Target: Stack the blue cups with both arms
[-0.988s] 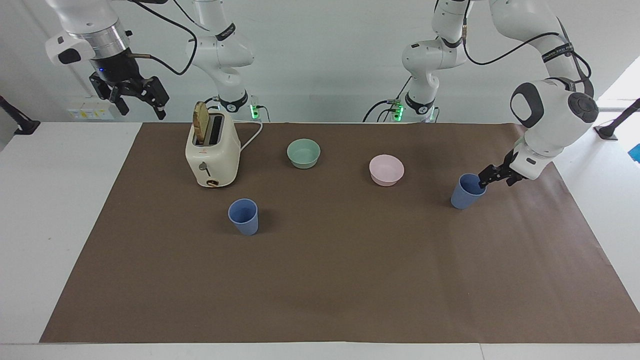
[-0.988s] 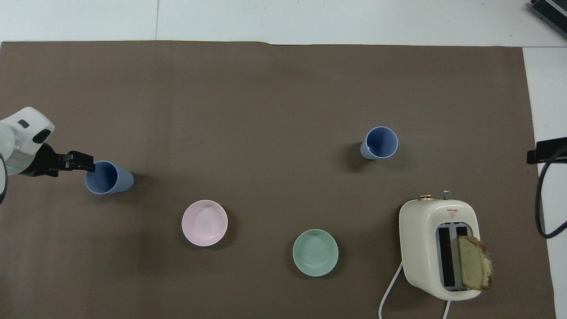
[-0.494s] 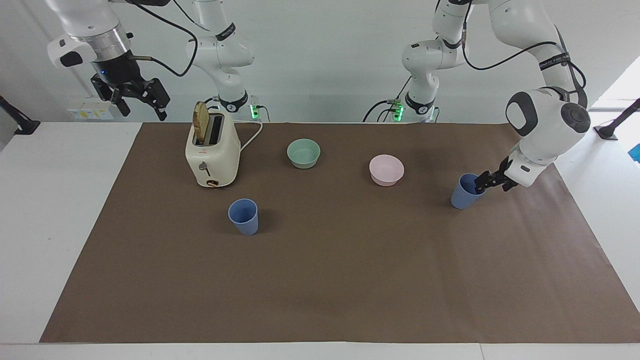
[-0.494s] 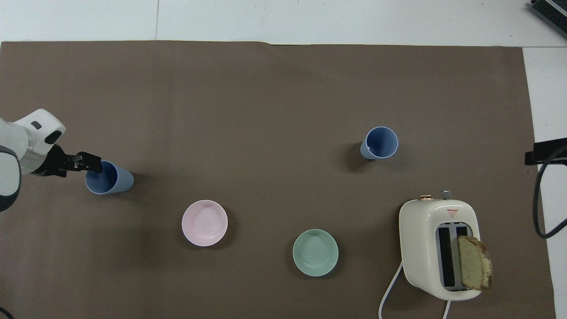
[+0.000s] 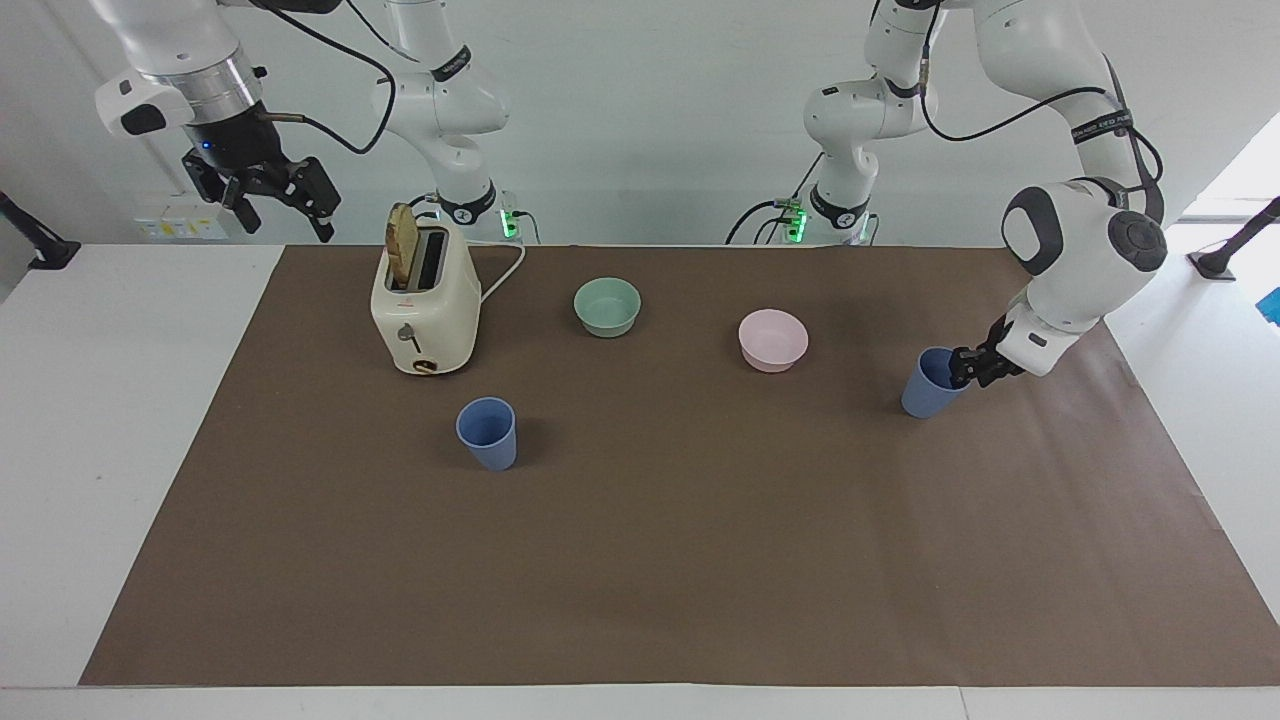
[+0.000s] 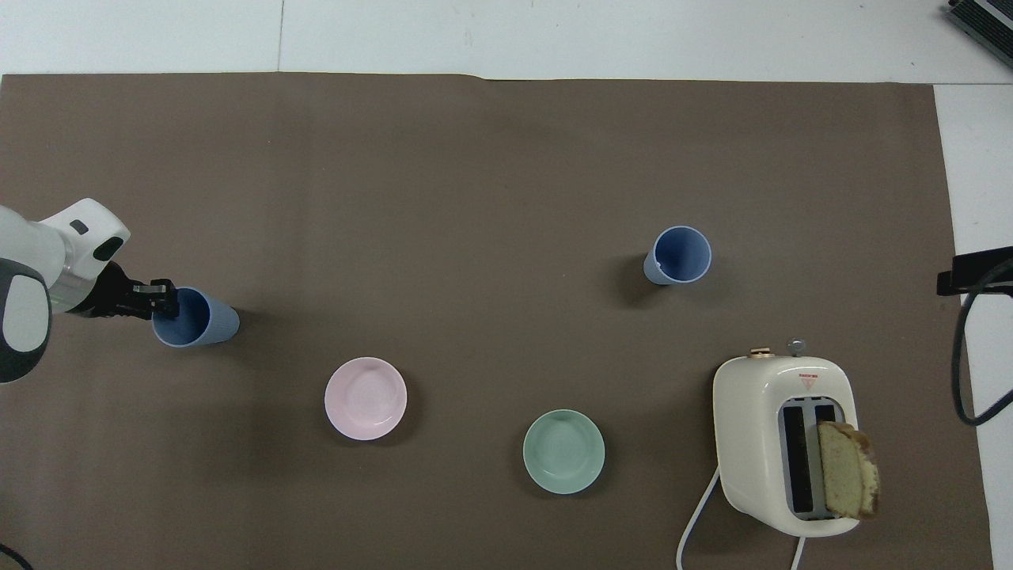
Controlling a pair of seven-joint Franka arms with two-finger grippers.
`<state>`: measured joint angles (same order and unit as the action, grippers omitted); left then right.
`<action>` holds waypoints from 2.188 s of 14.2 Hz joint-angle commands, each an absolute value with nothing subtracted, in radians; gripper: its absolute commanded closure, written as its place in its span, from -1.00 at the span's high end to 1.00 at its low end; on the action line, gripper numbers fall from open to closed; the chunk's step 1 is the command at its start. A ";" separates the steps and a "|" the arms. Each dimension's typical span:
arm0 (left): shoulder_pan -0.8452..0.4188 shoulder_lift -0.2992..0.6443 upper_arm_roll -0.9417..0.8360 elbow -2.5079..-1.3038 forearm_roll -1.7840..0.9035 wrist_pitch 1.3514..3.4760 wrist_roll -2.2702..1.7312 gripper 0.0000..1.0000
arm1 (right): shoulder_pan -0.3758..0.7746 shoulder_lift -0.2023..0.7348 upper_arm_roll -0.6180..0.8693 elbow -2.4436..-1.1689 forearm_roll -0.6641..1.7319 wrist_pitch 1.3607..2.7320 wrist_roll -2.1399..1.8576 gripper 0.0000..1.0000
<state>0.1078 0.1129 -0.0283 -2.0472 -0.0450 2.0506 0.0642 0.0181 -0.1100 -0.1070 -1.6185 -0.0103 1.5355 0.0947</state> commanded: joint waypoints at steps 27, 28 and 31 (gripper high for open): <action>-0.359 0.159 -0.103 -1.855 -0.175 2.061 -0.515 -1.00 | 0.066 0.006 -0.100 -1.641 0.020 1.739 0.080 1.00; -0.359 0.164 -0.103 -1.862 -0.175 2.069 -0.514 -1.00 | 0.078 0.032 -0.100 -1.641 0.020 1.771 0.080 1.00; -0.348 0.184 -0.101 -1.870 -0.173 2.086 -0.499 -1.00 | 0.123 0.110 -0.100 -1.641 0.020 1.864 0.075 1.00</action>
<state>-0.3404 0.1753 -0.1166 -1.8649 -0.1562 2.0606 -0.5111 0.1063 0.0646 -0.0993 -1.6422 -0.0025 1.8178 0.0934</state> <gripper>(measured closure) 0.943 0.000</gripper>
